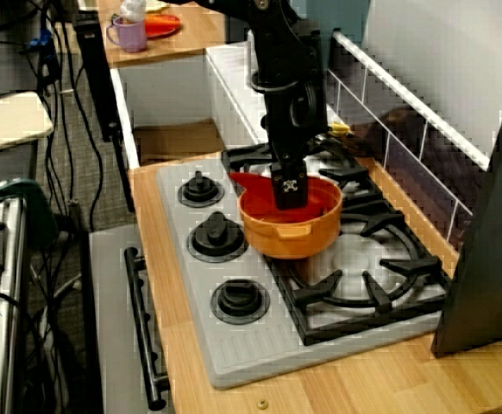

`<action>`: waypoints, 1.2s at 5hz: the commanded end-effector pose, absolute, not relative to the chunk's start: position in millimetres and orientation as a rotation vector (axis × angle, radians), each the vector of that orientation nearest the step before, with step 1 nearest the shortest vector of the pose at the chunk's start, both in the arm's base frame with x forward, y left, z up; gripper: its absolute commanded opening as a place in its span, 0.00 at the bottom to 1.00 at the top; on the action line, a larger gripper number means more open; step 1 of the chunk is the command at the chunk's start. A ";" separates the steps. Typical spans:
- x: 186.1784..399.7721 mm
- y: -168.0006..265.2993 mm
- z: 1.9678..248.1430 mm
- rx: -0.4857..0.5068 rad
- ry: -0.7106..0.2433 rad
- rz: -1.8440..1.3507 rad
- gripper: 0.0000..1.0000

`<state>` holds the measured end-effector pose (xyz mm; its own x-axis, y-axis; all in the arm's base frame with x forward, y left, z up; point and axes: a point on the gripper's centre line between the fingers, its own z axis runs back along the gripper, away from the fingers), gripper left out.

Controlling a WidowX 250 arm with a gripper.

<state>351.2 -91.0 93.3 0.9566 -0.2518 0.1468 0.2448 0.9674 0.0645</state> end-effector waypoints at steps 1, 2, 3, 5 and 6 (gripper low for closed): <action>339.3 -92.2 101.9 0.026 -0.174 -0.275 1.00; 337.8 -90.6 94.8 0.012 -0.166 -0.263 1.00; 342.3 -93.4 82.8 0.017 -0.146 -0.260 1.00; 355.2 -90.6 72.5 0.022 -0.135 -0.233 0.00; 357.3 -86.5 80.3 0.014 -0.138 -0.225 0.00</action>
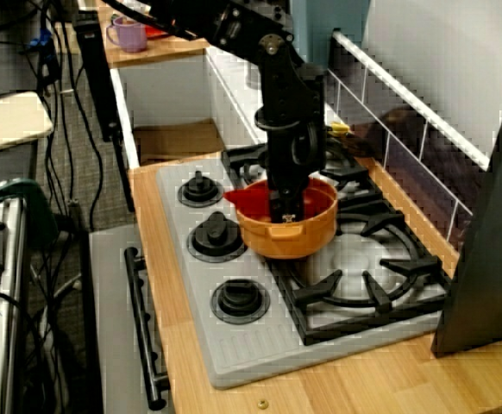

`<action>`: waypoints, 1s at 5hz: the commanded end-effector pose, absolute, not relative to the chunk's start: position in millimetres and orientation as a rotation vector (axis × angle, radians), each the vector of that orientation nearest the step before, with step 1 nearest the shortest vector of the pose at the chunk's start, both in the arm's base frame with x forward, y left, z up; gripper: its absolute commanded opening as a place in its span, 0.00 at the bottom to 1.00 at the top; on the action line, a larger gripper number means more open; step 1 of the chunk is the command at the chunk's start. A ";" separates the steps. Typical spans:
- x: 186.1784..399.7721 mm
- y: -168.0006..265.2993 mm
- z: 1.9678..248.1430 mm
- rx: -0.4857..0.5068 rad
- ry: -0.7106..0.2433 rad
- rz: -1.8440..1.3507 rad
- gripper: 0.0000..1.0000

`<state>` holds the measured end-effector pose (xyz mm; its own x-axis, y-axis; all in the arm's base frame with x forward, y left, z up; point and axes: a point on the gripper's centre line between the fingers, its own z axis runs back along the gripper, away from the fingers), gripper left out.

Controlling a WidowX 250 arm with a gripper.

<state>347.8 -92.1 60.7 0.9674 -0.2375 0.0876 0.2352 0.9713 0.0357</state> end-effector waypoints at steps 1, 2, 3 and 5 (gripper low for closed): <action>362.8 -86.1 93.0 -0.003 -0.128 -0.221 0.00; 374.5 -93.2 115.2 -0.032 -0.113 -0.216 0.00; 381.1 -87.7 135.5 -0.055 -0.134 -0.199 0.00; 380.8 -66.7 163.8 -0.101 -0.160 -0.176 0.00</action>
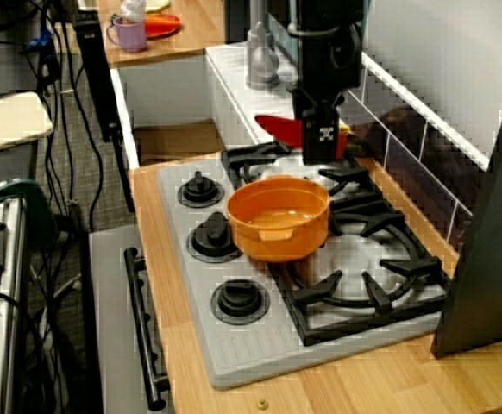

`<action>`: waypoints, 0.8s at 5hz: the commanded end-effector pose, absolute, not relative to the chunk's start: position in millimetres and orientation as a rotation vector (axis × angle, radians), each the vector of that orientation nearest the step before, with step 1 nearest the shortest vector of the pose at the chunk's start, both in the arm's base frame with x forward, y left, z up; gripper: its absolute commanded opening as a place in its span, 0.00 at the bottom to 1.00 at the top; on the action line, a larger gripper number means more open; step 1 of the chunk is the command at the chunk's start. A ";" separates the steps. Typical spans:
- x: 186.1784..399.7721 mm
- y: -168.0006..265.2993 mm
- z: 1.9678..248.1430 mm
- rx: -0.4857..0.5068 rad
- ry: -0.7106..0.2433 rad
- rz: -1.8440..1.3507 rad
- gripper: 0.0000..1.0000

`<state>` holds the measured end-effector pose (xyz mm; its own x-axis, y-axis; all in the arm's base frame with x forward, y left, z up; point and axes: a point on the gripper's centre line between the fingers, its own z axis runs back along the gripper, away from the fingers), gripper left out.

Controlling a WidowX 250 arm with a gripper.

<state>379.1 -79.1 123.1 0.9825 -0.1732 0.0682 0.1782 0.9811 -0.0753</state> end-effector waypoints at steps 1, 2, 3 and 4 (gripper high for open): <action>376.3 -47.5 171.0 -0.094 -0.178 -0.186 0.00; 370.1 -26.4 170.2 -0.065 -0.189 -0.216 0.00; 357.3 -3.9 174.9 0.002 -0.212 -0.245 0.00; 343.3 18.7 177.5 0.053 -0.238 -0.259 0.00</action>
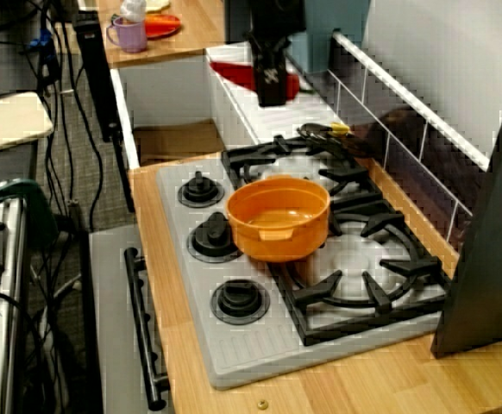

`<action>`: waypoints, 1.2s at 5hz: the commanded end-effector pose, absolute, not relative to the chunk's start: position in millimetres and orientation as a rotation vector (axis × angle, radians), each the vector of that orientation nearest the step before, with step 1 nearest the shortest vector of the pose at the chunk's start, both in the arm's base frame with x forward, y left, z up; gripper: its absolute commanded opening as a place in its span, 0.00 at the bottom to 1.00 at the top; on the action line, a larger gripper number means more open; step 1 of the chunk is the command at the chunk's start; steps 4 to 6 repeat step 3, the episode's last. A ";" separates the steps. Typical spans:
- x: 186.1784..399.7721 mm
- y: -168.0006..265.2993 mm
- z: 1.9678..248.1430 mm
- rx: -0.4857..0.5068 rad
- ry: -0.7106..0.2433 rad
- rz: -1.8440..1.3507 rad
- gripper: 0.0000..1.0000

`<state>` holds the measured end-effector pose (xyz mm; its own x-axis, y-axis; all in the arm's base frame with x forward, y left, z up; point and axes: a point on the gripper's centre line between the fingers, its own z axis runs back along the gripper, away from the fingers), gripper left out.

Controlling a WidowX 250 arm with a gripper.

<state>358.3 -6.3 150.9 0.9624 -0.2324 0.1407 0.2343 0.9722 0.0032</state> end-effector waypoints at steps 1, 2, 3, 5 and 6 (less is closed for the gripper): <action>331.8 37.6 174.0 0.103 -0.253 -0.253 0.00; 325.5 46.1 166.6 0.130 -0.263 -0.247 0.00; 321.0 53.2 159.7 0.149 -0.271 -0.244 0.00; 321.0 53.2 159.7 0.149 -0.271 -0.244 0.00; 321.0 53.2 159.7 0.149 -0.271 -0.244 0.00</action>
